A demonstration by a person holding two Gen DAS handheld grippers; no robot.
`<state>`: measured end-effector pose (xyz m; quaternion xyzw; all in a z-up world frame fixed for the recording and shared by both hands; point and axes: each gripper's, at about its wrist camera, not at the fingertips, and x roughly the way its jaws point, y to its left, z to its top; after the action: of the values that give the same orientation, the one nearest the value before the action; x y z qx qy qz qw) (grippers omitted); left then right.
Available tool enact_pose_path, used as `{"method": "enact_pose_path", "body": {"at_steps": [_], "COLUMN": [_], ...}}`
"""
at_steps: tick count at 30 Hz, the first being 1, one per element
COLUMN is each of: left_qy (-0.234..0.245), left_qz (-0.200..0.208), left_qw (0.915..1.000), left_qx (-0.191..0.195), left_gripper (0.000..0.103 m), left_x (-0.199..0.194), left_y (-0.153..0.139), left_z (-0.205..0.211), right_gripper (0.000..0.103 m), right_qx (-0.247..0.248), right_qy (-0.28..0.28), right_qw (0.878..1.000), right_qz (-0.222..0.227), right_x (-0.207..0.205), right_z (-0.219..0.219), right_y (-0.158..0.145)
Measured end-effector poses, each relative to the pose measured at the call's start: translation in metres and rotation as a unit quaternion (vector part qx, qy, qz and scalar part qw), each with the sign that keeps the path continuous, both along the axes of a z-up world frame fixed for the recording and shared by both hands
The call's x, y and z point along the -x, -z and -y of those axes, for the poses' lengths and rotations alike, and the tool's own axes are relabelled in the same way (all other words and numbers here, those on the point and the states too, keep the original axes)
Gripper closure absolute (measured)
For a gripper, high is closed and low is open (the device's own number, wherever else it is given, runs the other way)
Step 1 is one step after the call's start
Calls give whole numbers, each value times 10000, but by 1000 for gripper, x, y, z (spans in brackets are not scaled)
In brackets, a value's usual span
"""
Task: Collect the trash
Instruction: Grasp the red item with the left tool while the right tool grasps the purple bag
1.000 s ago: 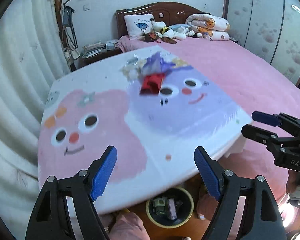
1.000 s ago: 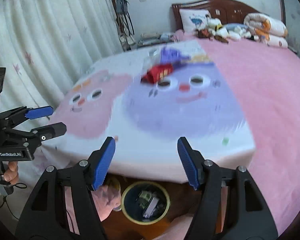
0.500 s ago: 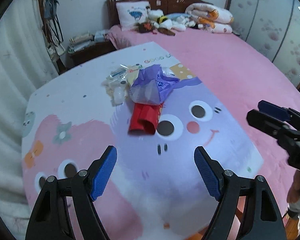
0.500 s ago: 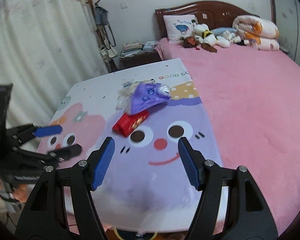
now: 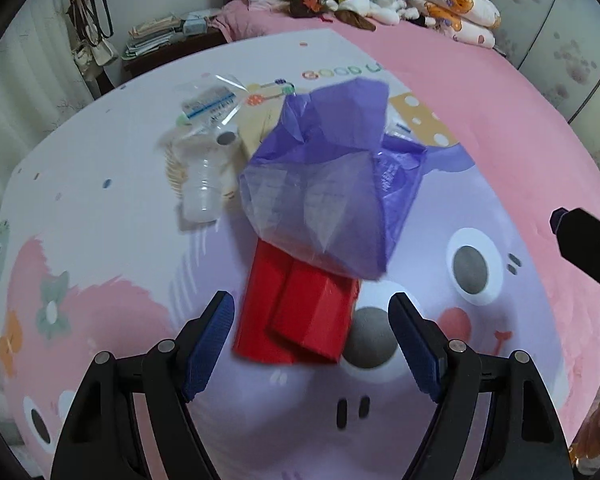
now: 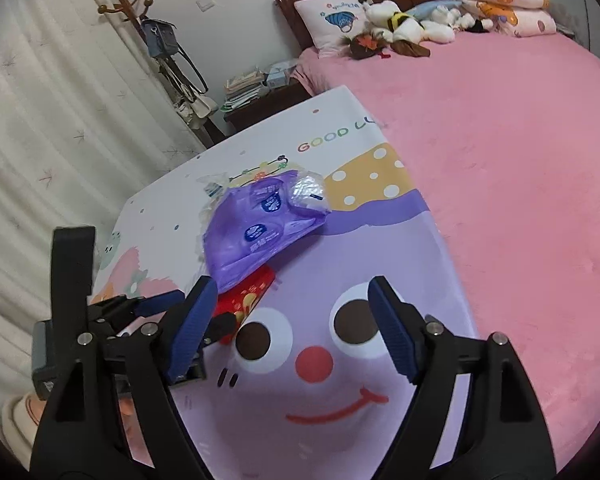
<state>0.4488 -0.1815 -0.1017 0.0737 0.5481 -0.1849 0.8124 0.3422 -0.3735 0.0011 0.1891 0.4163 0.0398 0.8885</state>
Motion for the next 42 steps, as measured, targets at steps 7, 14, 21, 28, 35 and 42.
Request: {"method": "enact_pose_path", "body": {"at_steps": [7,14,21,28,35,42], "left_qy": [12,15,-54,-224,-343,-556], "left_qz": [21,-38,-25,60,69,171], "left_qw": [10000,9998,9997,9994,9991,9982], "left_qx": [18,173,249,257,222,165], "left_gripper": [43,77,81,81,81,81], "left_x": [-18,-17,-5,1,10,19], "left_y": [18,22,21,14,5,-5], "left_z": [13,10,-12,-43,-65,-104], "right_gripper": [25,25,25,25,25,25], "right_qx": [-146,-495,-996,-983,-770,-516], "right_qy": [7,-40,54,-3,-169,-143], "right_qw": [9999,9985,9946,9944,9965,9983], "right_qz": [-92,-213,-270,-376,-287,-240], "right_x": [-18,-37,-62,-72,-73,-84], "right_z": [0,-8,-20,-37,-53,-62], "right_y": [16,35,51,57,39,30]}}
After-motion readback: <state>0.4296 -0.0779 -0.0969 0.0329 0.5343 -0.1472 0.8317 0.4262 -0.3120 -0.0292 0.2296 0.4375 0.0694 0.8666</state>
